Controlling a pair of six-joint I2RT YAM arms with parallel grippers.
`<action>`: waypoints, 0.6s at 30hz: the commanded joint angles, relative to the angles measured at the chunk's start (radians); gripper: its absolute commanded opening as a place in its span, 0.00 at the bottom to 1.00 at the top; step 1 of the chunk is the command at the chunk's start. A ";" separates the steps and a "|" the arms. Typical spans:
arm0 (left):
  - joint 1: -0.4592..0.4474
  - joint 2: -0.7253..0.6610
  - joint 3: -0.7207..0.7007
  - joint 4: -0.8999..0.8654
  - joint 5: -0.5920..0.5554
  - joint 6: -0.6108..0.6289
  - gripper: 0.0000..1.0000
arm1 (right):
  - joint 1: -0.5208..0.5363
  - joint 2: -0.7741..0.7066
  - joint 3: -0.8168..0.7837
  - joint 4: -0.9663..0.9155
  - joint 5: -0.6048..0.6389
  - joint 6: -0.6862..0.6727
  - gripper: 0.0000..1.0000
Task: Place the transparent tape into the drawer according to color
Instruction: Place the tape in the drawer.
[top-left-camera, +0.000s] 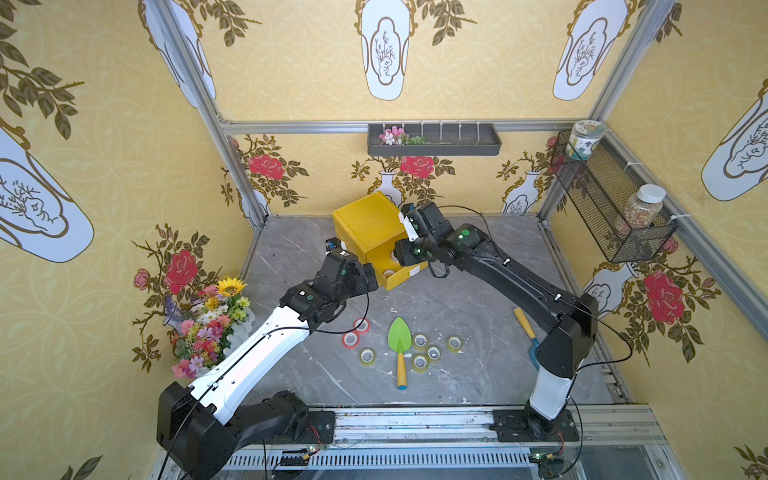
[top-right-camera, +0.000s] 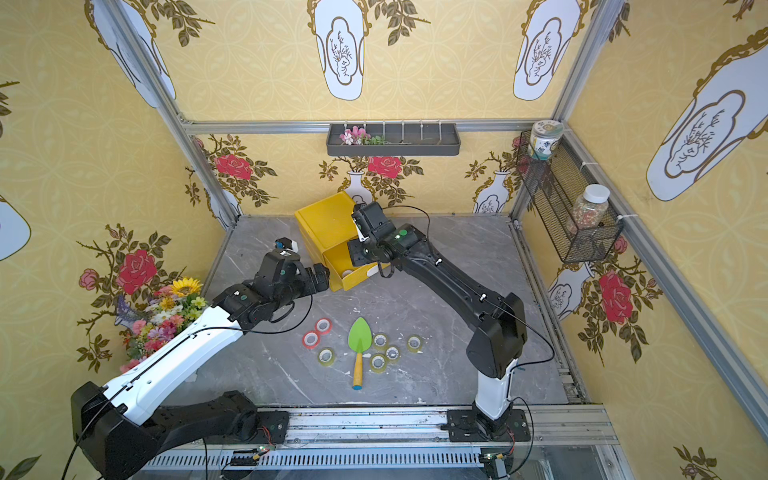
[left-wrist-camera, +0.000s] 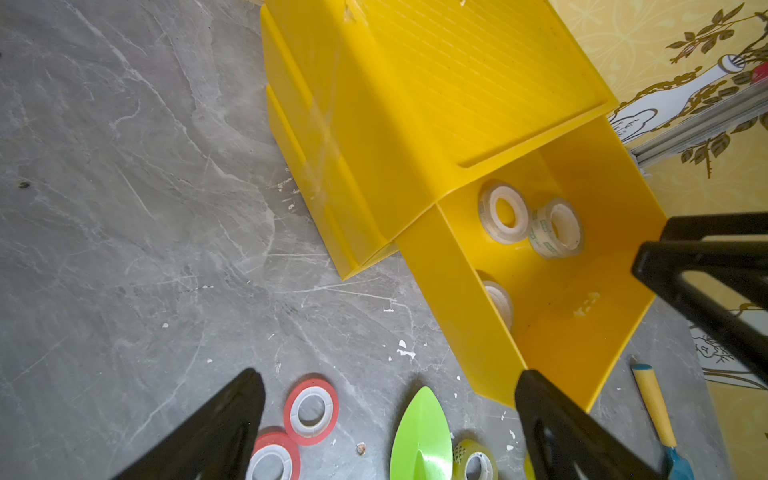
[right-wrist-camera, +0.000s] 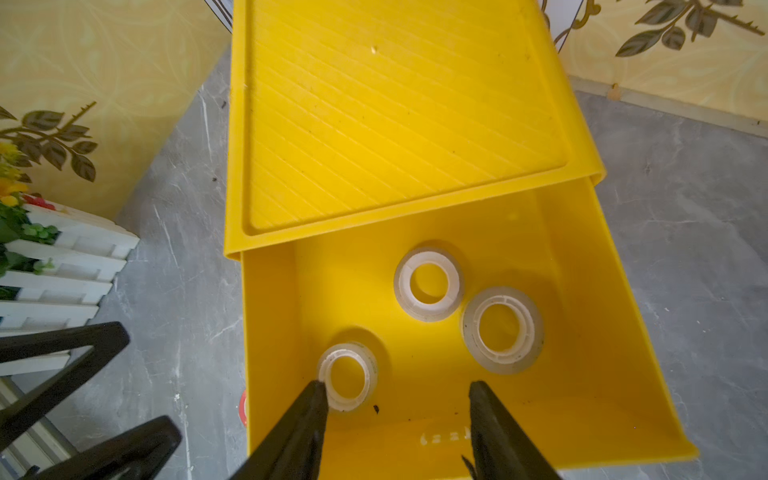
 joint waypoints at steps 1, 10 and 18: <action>0.010 0.004 0.019 0.005 0.019 0.008 1.00 | 0.001 -0.035 -0.033 0.056 -0.004 -0.007 0.60; 0.038 0.029 0.075 0.012 0.034 0.014 1.00 | 0.001 -0.146 -0.197 0.127 -0.002 0.027 0.60; 0.111 0.106 0.157 0.030 0.037 0.002 1.00 | -0.004 -0.238 -0.341 0.202 -0.015 0.068 0.54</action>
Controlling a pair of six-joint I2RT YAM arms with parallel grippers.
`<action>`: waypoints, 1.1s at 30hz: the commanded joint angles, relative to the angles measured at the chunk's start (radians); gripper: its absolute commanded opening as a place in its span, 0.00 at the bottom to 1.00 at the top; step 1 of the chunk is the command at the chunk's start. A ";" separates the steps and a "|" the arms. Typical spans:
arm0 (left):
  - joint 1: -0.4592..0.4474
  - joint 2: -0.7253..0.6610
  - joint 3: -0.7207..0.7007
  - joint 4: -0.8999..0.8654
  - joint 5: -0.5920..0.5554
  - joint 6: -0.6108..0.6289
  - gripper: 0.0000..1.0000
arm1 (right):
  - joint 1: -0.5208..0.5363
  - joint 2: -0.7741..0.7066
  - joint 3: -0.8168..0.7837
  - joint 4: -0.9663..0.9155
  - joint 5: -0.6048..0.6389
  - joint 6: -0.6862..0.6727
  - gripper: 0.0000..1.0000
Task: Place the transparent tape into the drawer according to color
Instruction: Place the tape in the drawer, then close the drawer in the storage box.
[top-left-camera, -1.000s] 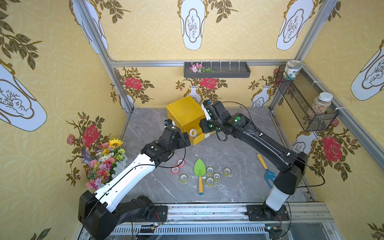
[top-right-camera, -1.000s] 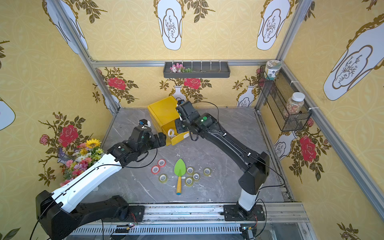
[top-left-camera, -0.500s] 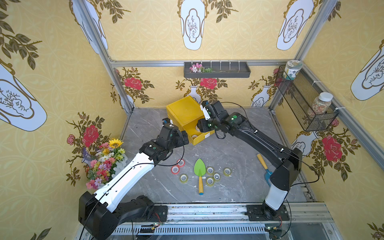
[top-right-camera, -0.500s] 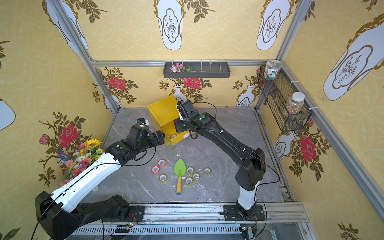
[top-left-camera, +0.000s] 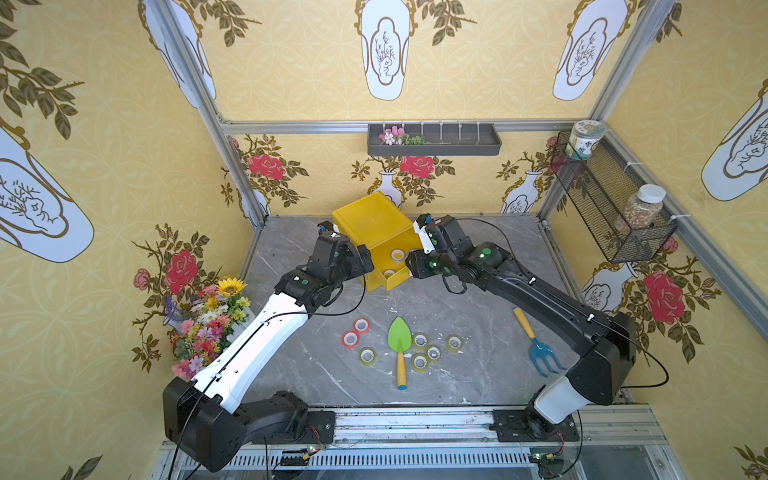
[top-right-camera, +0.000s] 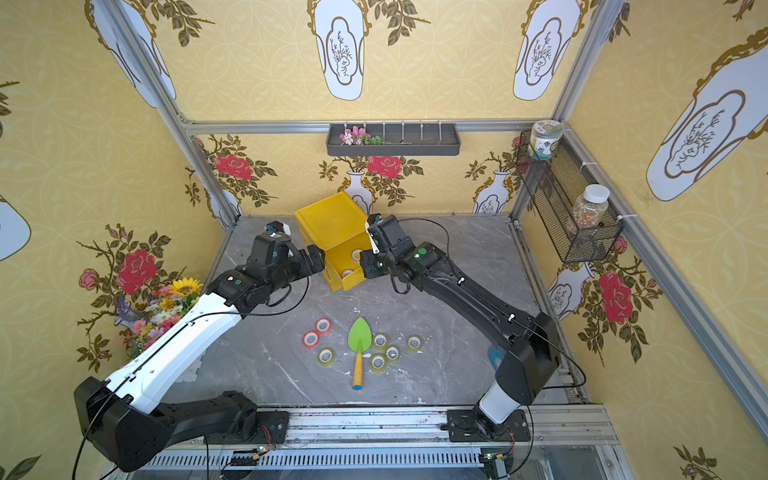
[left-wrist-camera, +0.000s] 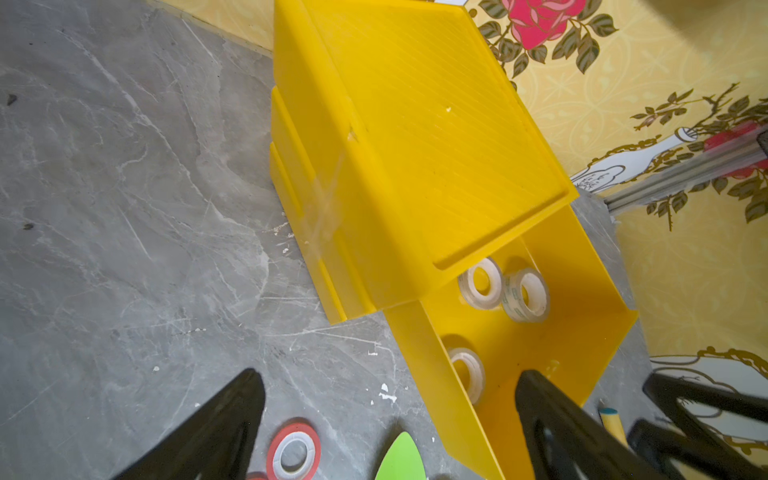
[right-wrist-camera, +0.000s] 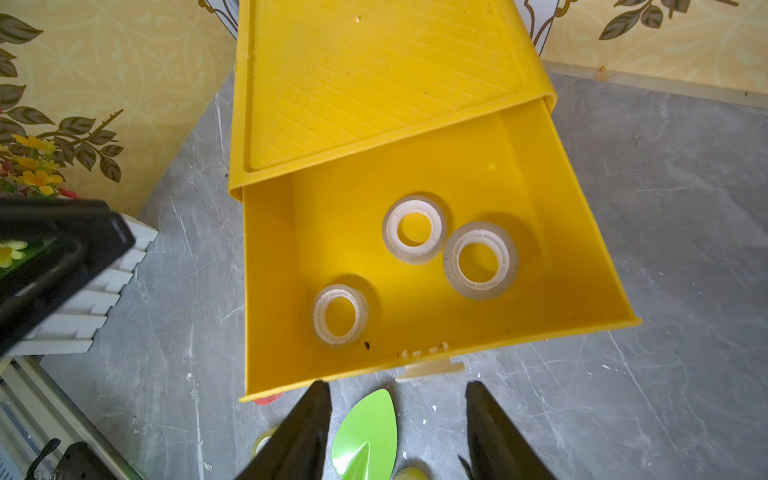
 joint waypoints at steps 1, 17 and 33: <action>0.012 0.044 0.035 0.026 -0.009 -0.001 1.00 | 0.000 -0.026 -0.042 0.072 -0.004 0.032 0.54; 0.101 0.251 0.113 0.046 -0.031 0.002 1.00 | -0.001 0.027 -0.144 0.236 -0.052 0.084 0.49; 0.101 0.260 0.089 0.053 0.005 0.013 1.00 | -0.006 0.309 0.059 0.448 -0.100 0.101 0.52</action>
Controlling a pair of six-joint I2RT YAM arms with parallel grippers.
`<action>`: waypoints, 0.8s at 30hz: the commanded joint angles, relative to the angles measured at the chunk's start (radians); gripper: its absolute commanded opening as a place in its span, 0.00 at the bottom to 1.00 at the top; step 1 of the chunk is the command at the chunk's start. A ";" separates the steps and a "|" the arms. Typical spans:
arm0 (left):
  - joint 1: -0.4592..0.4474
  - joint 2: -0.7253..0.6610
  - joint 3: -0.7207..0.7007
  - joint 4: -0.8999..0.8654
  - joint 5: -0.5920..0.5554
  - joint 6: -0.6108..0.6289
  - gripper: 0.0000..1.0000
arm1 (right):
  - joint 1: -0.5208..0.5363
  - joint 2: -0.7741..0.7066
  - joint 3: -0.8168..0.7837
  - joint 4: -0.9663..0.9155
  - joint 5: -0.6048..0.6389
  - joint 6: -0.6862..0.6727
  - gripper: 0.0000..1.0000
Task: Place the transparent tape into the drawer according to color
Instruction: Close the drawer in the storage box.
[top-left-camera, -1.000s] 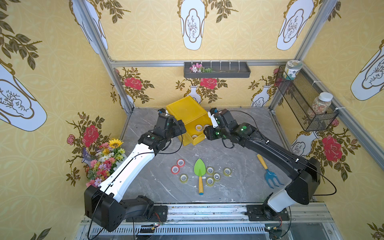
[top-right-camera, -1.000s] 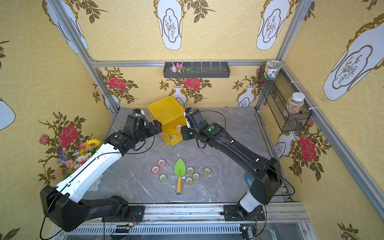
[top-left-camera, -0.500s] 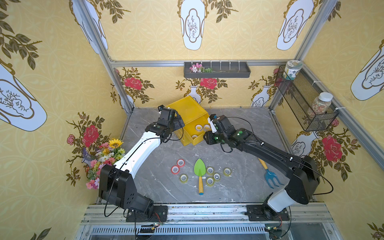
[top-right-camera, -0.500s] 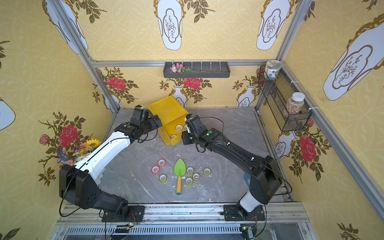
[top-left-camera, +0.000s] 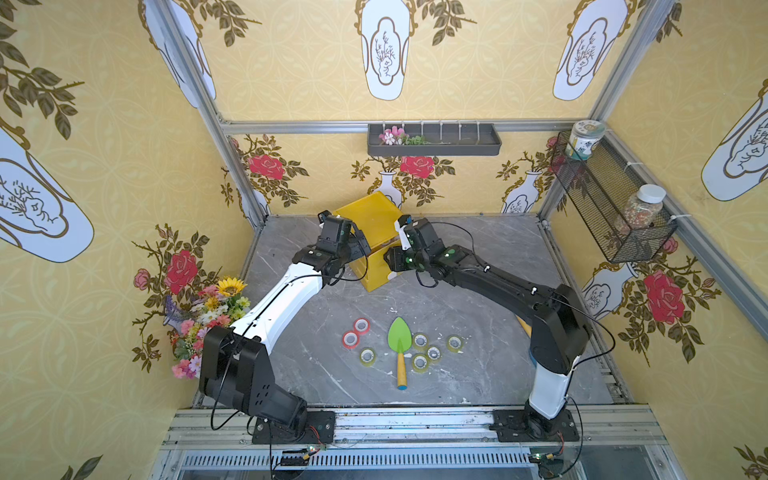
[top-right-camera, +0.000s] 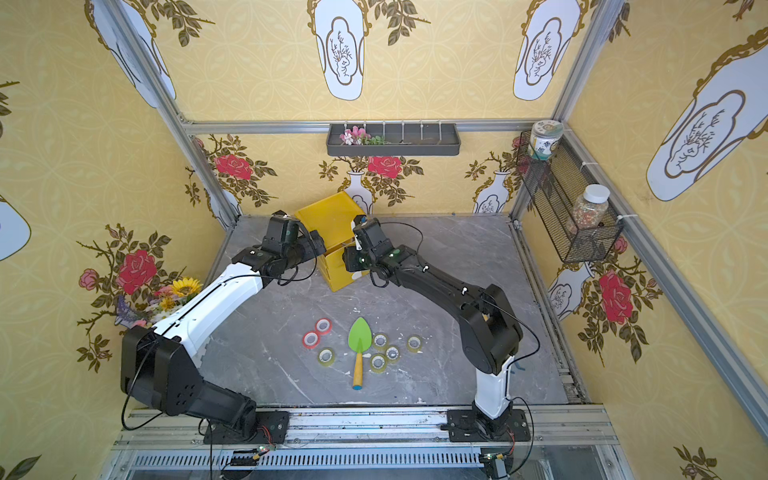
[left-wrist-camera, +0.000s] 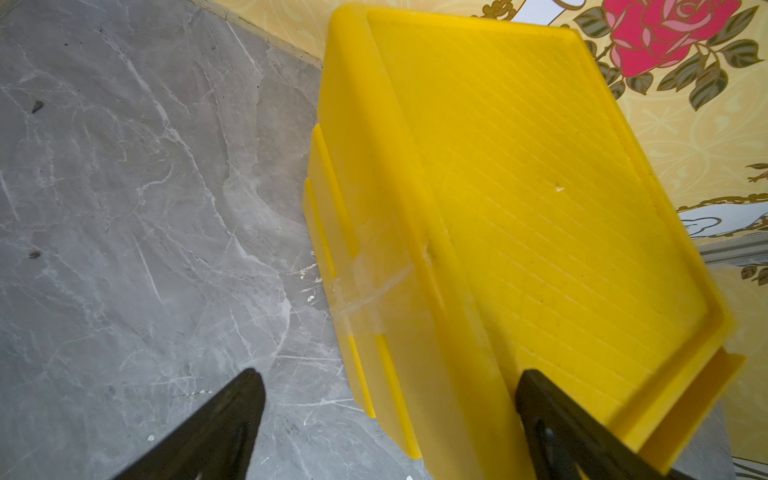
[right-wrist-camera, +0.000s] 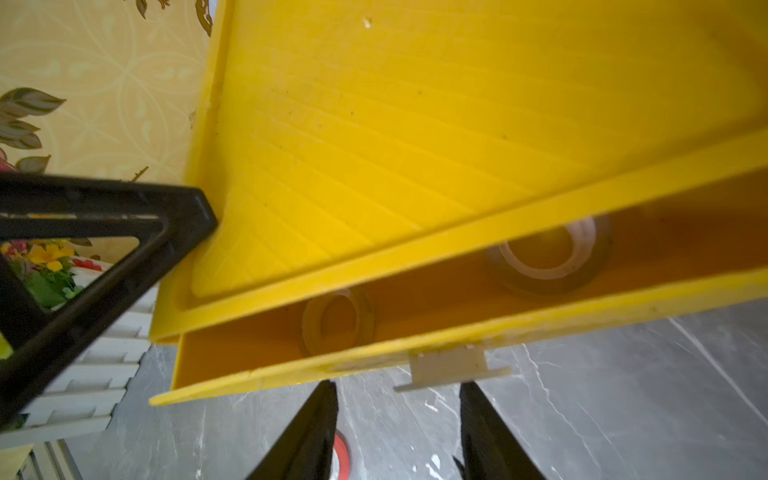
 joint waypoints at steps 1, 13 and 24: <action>0.001 0.003 -0.015 -0.025 0.018 0.011 1.00 | 0.001 0.024 0.003 0.128 -0.016 0.022 0.52; 0.001 -0.008 -0.022 -0.027 0.045 -0.002 1.00 | 0.006 -0.012 -0.109 0.248 0.027 0.072 0.61; 0.004 -0.080 -0.060 -0.013 0.073 0.008 1.00 | -0.074 -0.066 -0.414 0.629 -0.118 0.419 0.68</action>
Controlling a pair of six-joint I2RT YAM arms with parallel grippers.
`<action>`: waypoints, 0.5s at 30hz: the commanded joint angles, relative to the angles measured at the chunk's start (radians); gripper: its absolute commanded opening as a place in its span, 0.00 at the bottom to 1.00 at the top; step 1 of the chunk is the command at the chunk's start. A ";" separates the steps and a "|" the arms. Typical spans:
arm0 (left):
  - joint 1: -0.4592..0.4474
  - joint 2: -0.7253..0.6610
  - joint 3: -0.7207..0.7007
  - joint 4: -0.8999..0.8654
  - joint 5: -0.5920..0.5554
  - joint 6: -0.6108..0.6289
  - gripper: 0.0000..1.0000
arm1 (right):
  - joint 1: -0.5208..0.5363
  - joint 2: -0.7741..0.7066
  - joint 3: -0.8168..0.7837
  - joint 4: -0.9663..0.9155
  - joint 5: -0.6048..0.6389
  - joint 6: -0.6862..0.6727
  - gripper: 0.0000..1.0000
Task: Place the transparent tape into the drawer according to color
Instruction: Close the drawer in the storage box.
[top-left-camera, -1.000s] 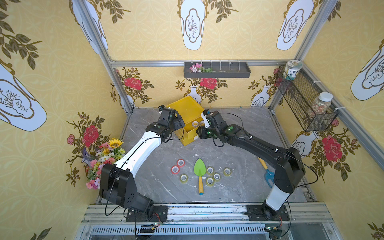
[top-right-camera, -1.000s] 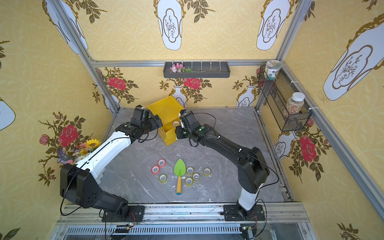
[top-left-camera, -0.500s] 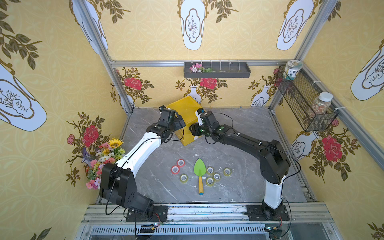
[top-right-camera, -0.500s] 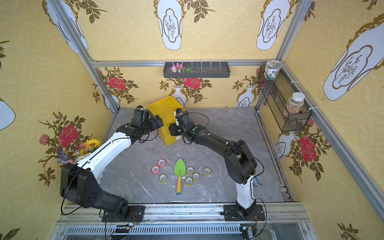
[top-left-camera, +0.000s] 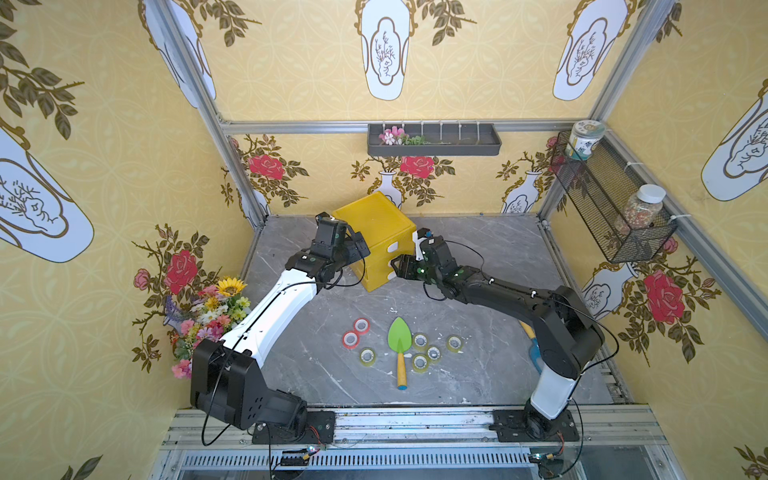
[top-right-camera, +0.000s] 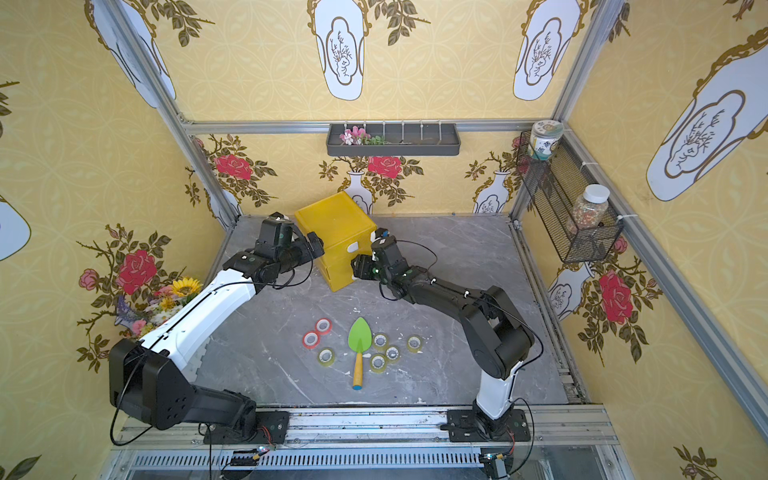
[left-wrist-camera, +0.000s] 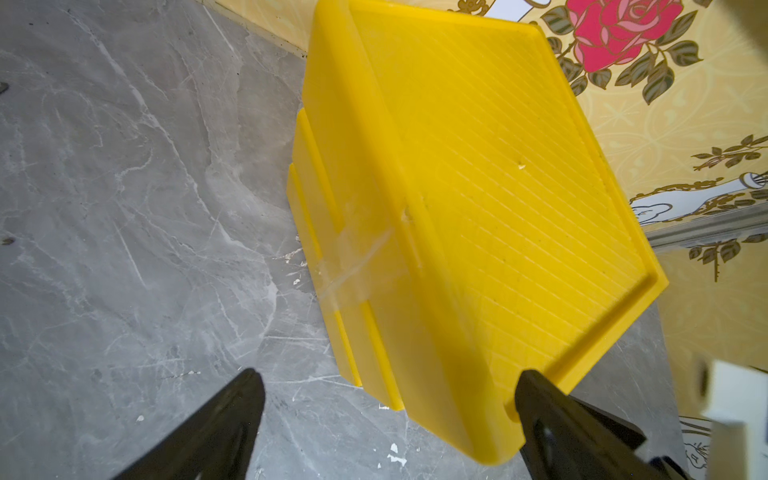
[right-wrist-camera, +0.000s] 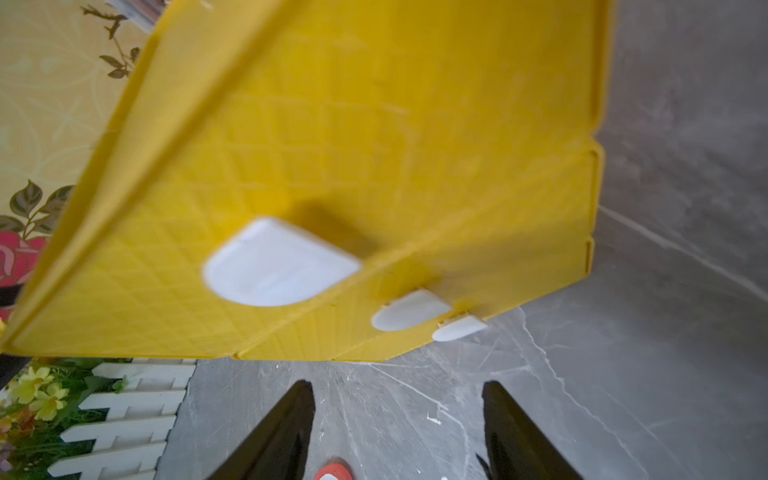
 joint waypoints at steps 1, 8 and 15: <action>0.003 -0.002 -0.022 0.003 0.010 0.017 1.00 | -0.011 0.030 -0.047 0.285 -0.079 0.200 0.68; 0.010 0.001 -0.034 0.007 0.016 0.024 1.00 | -0.011 0.115 -0.103 0.576 -0.072 0.383 0.67; 0.015 0.000 -0.043 0.014 0.025 0.027 1.00 | -0.003 0.195 -0.152 0.757 -0.041 0.489 0.67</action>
